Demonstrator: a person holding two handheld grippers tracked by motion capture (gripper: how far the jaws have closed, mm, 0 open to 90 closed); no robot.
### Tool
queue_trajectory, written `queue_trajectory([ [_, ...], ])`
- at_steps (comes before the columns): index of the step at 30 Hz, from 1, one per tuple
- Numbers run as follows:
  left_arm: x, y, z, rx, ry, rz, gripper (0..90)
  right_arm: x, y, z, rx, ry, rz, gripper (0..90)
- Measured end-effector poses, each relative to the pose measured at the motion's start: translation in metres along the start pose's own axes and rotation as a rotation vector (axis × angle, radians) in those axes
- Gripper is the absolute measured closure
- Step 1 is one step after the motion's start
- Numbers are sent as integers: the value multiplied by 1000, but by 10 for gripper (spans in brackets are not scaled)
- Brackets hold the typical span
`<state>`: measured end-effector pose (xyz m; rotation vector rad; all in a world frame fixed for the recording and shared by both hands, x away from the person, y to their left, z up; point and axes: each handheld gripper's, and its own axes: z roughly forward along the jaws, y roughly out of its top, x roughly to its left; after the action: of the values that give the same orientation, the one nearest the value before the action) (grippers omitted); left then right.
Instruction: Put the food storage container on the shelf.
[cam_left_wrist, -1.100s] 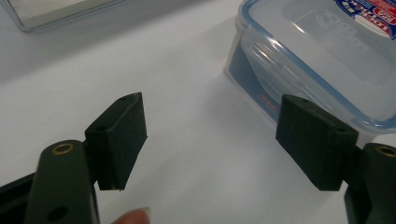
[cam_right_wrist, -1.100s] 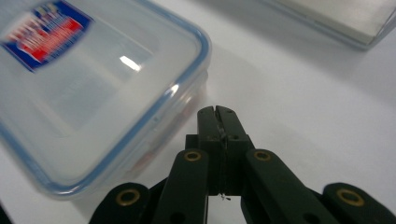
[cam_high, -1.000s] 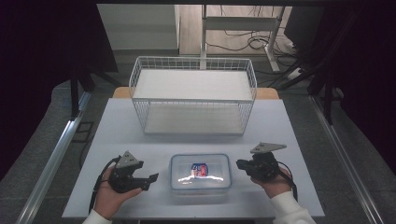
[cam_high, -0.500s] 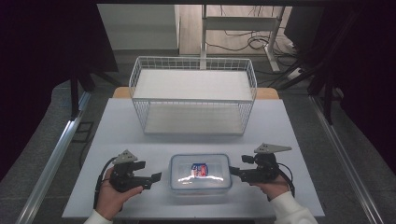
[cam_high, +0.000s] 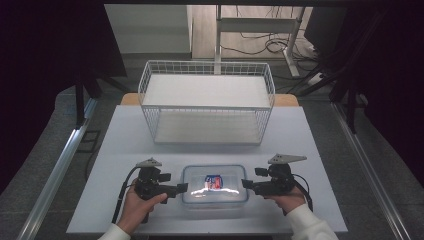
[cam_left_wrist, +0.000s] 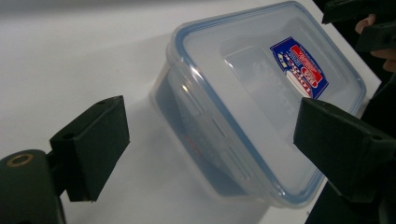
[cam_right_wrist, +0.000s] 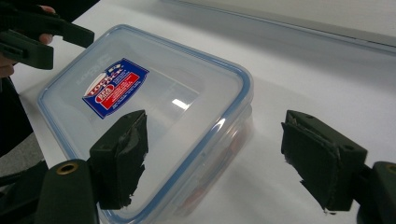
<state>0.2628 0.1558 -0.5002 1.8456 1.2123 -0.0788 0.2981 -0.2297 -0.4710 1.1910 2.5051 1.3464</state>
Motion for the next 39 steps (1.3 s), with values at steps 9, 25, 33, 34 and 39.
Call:
queue_trajectory([
  [9, 4, 0, 16, 42, -74, -63, 102, -1, 1, 2, -9, -3, 16, 225],
  [25, 9, -5, 27, 86, -203, -160, 183, -3, -3, 29, 94, 100, 117, 154],
  [33, 9, -4, 23, 71, -190, -160, 250, -4, -7, 36, 154, 183, 222, 154],
  [34, 9, -4, 22, 72, -190, -159, 255, -5, -6, 36, 165, 189, 245, 159],
  [39, 9, -3, 21, 63, -186, -168, 294, -7, -7, 32, 192, 197, 309, 233],
])
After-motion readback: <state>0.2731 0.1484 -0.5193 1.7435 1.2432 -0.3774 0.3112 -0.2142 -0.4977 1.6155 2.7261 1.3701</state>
